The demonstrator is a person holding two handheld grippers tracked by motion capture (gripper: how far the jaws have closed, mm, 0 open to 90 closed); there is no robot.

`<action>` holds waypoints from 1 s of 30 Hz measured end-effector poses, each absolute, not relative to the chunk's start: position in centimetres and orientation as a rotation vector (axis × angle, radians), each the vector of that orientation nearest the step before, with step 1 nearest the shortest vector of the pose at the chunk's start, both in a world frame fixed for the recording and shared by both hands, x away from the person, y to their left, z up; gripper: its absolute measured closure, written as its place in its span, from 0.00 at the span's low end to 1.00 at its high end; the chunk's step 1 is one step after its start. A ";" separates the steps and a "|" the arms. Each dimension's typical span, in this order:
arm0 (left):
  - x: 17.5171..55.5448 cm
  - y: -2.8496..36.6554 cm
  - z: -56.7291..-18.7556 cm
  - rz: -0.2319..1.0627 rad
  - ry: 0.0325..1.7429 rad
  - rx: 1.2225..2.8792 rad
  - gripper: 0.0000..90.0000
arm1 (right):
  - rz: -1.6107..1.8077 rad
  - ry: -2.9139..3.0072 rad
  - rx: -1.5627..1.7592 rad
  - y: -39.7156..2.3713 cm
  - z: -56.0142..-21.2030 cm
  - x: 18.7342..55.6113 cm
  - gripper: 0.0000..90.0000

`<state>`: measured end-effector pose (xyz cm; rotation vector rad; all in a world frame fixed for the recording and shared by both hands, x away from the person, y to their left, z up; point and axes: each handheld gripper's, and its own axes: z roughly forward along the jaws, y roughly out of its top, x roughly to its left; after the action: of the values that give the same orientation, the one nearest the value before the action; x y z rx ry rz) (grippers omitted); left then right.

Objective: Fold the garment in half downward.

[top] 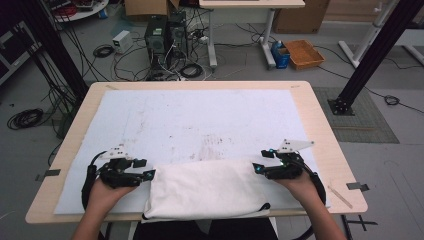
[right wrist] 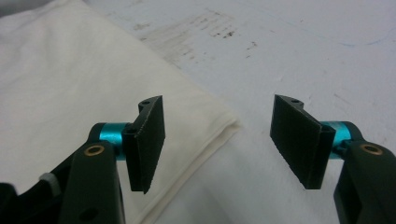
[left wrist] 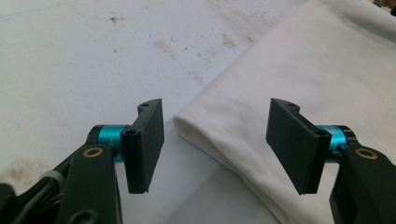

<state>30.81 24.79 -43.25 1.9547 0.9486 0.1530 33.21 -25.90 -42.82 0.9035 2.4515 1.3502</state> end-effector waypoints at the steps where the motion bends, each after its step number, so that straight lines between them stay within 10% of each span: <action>1: 31.1 24.6 -43.5 0.145 0.960 1.950 0.41 | 1.336 2.462 0.914 -25.6 -43.0 33.8 0.43; 8: 32.0 23.6 -44.8 0.137 1.009 2.009 0.43 | 1.247 2.544 0.927 -24.1 -44.2 35.7 0.51; 17: 30.9 23.4 -45.0 0.162 0.961 2.034 0.85 | 1.223 2.607 0.842 -23.7 -45.1 35.1 0.92; 30: 32.8 23.2 -43.2 0.303 0.904 2.026 0.95 | 1.207 2.505 0.797 -23.9 -42.8 35.8 0.96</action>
<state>32.83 23.19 -43.16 2.0257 0.9040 0.3030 35.78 -23.92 -42.80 0.7970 2.5055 1.2074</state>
